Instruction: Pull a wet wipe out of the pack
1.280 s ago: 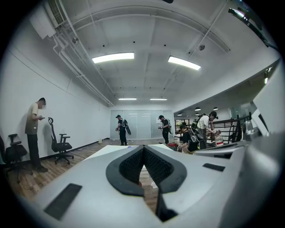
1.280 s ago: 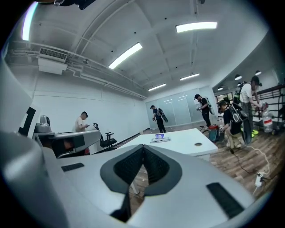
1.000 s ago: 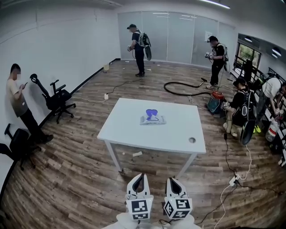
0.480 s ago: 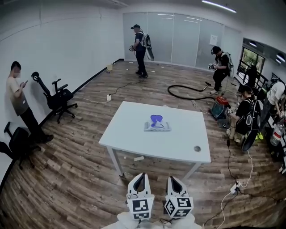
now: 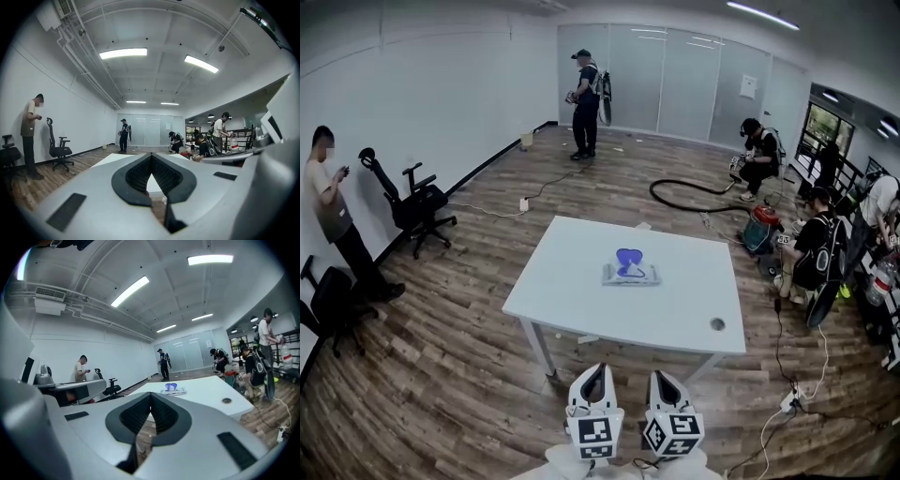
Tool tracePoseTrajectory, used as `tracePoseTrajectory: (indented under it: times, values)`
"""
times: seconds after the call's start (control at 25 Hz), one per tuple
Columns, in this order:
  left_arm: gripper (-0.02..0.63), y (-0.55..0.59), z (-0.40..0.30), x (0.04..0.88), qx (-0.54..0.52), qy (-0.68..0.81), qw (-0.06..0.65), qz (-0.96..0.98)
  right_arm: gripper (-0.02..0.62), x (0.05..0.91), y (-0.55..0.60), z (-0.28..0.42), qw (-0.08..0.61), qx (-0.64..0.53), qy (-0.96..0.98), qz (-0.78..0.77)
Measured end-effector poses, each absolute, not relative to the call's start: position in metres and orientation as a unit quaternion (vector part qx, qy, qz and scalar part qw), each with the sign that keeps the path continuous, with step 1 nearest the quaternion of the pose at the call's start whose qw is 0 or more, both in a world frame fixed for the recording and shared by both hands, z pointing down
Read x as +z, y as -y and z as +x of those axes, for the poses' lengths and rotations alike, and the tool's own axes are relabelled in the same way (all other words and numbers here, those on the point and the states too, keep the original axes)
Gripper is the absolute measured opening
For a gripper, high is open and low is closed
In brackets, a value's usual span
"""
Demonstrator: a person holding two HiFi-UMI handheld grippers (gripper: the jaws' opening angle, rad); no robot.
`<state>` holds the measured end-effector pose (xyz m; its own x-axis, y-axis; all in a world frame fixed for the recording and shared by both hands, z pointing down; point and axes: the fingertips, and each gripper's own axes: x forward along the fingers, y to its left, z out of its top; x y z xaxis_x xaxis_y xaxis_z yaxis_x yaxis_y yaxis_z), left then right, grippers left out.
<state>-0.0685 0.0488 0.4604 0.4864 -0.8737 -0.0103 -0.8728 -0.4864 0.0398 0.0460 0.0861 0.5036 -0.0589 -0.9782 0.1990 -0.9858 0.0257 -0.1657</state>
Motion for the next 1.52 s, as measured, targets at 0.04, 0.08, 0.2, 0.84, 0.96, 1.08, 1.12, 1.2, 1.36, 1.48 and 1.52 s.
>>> tracePoseTrajectory:
  times: [0.04, 0.08, 0.2, 0.84, 0.96, 1.08, 1.12, 1.2, 1.36, 1.48, 1.52]
  values:
    - [-0.003, -0.045, -0.067, 0.461, -0.015, 0.505, 0.016, 0.863, 0.009, 0.504, -0.083, 0.047, 0.016, 0.130, 0.715, 0.687]
    - [-0.003, -0.041, -0.067, 0.462, -0.016, 0.504, 0.017, 0.863, 0.009, 0.505, -0.080, 0.047, 0.017, 0.130, 0.714, 0.688]
    - [-0.003, -0.029, -0.065, 0.463, -0.016, 0.502, 0.019, 0.865, 0.009, 0.508, -0.072, 0.049, 0.020, 0.132, 0.710, 0.691]
    - [-0.003, -0.001, -0.063, 0.460, -0.016, 0.495, 0.015, 0.868, 0.009, 0.506, -0.044, 0.051, 0.023, 0.140, 0.706, 0.694]
    - [-0.003, 0.000, -0.063, 0.460, -0.014, 0.496, 0.013, 0.868, 0.009, 0.507, -0.041, 0.051, 0.023, 0.141, 0.706, 0.694]
    - [-0.003, 0.001, -0.064, 0.460, -0.013, 0.498, 0.013, 0.867, 0.009, 0.506, -0.039, 0.050, 0.023, 0.141, 0.708, 0.692]
    - [-0.003, 0.002, -0.064, 0.461, -0.013, 0.500, 0.013, 0.866, 0.009, 0.506, -0.038, 0.051, 0.023, 0.140, 0.709, 0.691]
    - [-0.003, 0.005, -0.065, 0.463, -0.012, 0.503, 0.014, 0.864, 0.009, 0.507, -0.035, 0.052, 0.024, 0.140, 0.709, 0.691]
    - [-0.003, 0.012, -0.062, 0.464, -0.011, 0.506, 0.016, 0.862, 0.009, 0.509, -0.029, 0.056, 0.023, 0.143, 0.708, 0.691]
    - [-0.003, 0.016, -0.059, 0.465, -0.008, 0.506, 0.015, 0.863, 0.009, 0.510, -0.023, 0.059, 0.020, 0.144, 0.707, 0.692]
    - [-0.003, 0.017, -0.059, 0.466, -0.007, 0.506, 0.015, 0.862, 0.009, 0.511, -0.021, 0.060, 0.020, 0.144, 0.708, 0.692]
